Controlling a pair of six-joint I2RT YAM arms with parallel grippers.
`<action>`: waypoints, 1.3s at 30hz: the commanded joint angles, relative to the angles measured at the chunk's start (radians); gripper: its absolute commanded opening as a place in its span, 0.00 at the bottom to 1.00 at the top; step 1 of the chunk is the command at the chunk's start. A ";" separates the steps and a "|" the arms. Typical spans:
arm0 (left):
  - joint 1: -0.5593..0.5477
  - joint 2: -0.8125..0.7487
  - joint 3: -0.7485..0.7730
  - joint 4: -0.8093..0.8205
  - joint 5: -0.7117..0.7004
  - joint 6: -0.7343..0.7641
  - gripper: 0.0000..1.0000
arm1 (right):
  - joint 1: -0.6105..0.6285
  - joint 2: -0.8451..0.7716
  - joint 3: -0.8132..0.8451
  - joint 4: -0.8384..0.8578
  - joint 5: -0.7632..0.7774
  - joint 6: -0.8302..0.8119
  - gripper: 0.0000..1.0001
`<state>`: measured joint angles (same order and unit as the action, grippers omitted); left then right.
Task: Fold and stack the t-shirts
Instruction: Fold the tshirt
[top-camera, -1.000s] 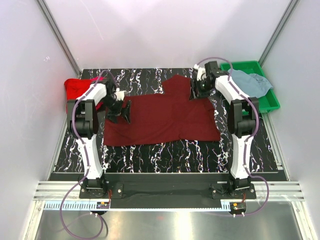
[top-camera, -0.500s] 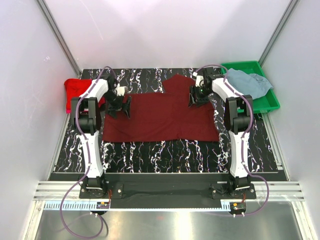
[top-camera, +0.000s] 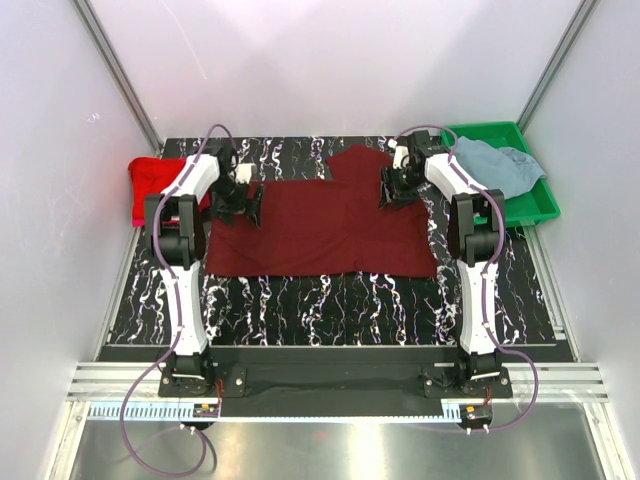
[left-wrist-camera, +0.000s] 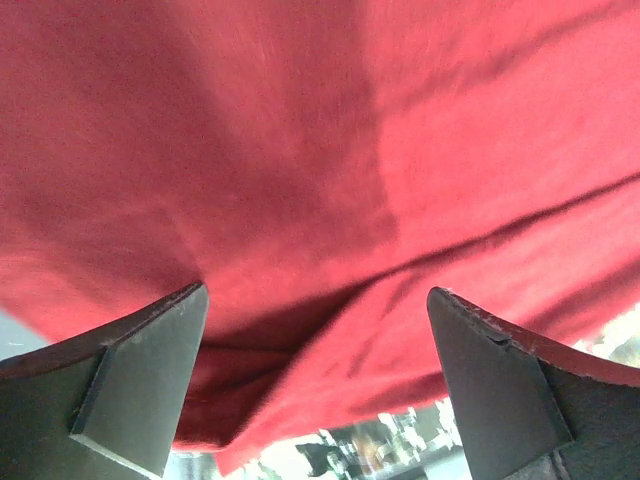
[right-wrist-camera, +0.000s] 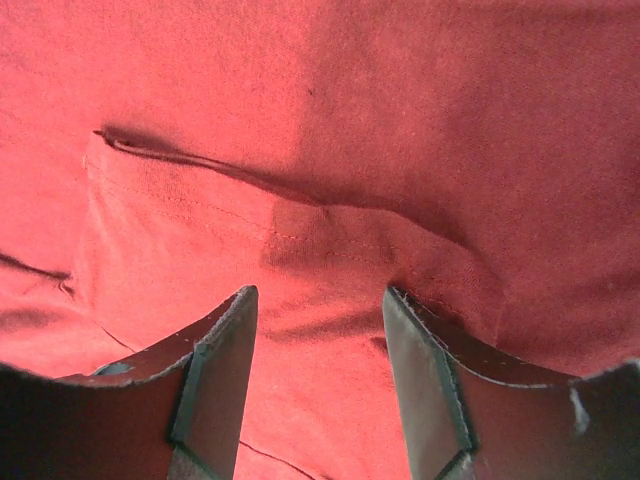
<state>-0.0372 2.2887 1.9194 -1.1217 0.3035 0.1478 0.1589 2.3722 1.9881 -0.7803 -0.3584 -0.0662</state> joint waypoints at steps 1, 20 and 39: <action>-0.015 -0.208 -0.011 0.126 -0.089 -0.007 0.99 | -0.013 -0.014 0.034 0.024 0.035 -0.009 0.61; 0.287 -0.364 -0.367 0.080 0.270 -0.045 0.67 | -0.010 -0.011 0.031 0.012 0.004 -0.003 0.61; 0.336 -0.132 -0.232 0.102 0.413 -0.030 0.43 | 0.022 -0.039 -0.022 0.018 0.062 -0.040 0.61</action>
<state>0.2974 2.1456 1.6390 -1.0332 0.6743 0.1047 0.1711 2.3669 1.9781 -0.7689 -0.3305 -0.0868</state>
